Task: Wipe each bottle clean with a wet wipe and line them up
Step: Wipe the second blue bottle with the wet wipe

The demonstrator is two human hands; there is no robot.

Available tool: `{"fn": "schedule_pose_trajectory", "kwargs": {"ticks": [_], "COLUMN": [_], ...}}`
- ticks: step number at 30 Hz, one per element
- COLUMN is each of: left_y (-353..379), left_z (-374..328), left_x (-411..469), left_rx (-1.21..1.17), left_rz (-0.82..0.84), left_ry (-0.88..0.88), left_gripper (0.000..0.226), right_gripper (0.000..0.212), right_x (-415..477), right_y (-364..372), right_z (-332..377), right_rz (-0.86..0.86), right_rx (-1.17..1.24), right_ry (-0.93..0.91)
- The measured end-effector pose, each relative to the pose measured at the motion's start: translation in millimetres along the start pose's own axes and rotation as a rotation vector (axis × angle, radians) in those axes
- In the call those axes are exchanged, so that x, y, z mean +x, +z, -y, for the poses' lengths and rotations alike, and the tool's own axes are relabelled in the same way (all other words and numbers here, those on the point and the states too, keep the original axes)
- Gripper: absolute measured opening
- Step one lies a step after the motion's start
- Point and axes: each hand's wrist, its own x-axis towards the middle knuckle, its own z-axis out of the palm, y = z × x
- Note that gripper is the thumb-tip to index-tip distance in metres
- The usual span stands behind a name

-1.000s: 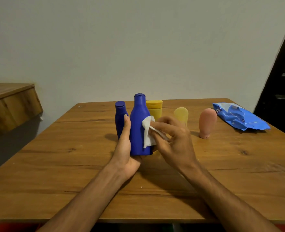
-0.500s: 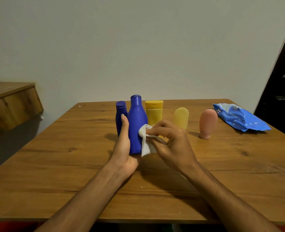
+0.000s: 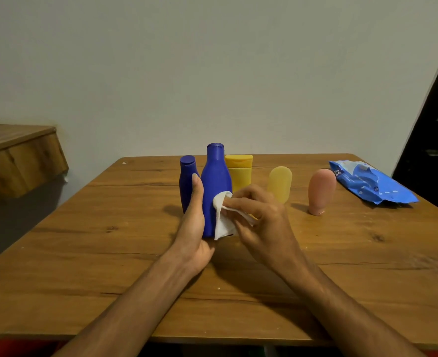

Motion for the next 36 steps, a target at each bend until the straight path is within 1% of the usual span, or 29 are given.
{"fn": "schedule_pose_trajectory", "kwargs": {"ticks": [3, 5, 9, 12, 14, 17, 21, 23, 25, 27, 29, 30, 31, 33, 34, 36], "left_y": [-1.8, -2.0, 1.3, 1.3, 0.7, 1.5, 1.8, 1.0, 1.6, 2.0, 1.1, -0.3, -1.5, -4.0, -4.8, -6.5], "left_z": [0.4, 2.5, 6.9, 7.3, 7.5, 9.8, 9.7, 10.9, 12.3, 12.6, 11.2, 10.7, 9.7, 8.3, 6.9, 3.7], "left_x": [0.0, -0.7, -3.8, -3.3, -3.4, -4.6, -5.4, -4.8, -5.7, -5.9, -5.1, -3.6, -2.1, 2.3, 3.6, 4.8], "left_rx": [0.085, 0.146, 0.248, 0.243, 0.257, 0.292, 0.276, 0.286, 0.300, 0.299, 0.241, 0.201, 0.156, 0.060, 0.009, -0.072], "left_rz": [0.018, 0.054, 0.116, 0.141, 0.159, 0.169, 0.150, 0.171, 0.179, 0.168, 0.136, 0.109, 0.082, 0.048, 0.056, 0.105], "left_ry": [0.041, 0.062, 0.070, 0.058, 0.060, 0.065, 0.068, 0.058, 0.052, 0.050, 0.043, 0.032, 0.015, -0.035, -0.077, -0.163], "left_gripper": [0.066, 0.067, 0.050, 0.045, 0.047, 0.055, 0.051, 0.055, 0.056, 0.052, 0.046, 0.047, 0.055, 0.072, 0.076, 0.073], "right_gripper": [0.025, 0.027, 0.025, 0.028, 0.030, 0.032, 0.033, 0.033, 0.040, 0.038, 0.035, 0.037, 0.038, 0.032, 0.030, 0.029], "right_x": [-0.4, 1.0, 4.1, 3.4, 4.6, 6.1, 3.7, 4.6, 6.1, 4.9, 2.2, 0.7, -0.3, -0.7, -0.9, -1.9], "right_y": [-0.3, -0.8, -2.7, -2.0, -2.0, -1.2, 0.2, 0.0, -0.5, -1.5, -1.9, -1.2, -0.2, 0.7, 0.8, -0.1], "right_z": [1.0, -0.2, -5.5, -6.6, -7.1, -8.2, -6.9, -7.4, -8.0, -6.8, -4.6, -2.2, 0.0, 5.0, 6.9, 10.2], "right_rz": [-0.009, -0.061, -0.165, -0.158, -0.168, -0.203, -0.160, -0.202, -0.236, -0.206, -0.123, -0.073, -0.029, 0.033, 0.067, 0.133], "right_rx": [-0.045, -0.058, -0.024, -0.076, -0.102, -0.086, -0.108, -0.117, -0.109, -0.078, -0.064, -0.074, -0.082, -0.083, -0.078, -0.066], "right_ry": [-0.022, -0.025, 0.014, -0.058, -0.056, 0.006, -0.058, -0.012, 0.043, 0.035, 0.001, -0.013, -0.029, -0.072, -0.088, -0.097]}}
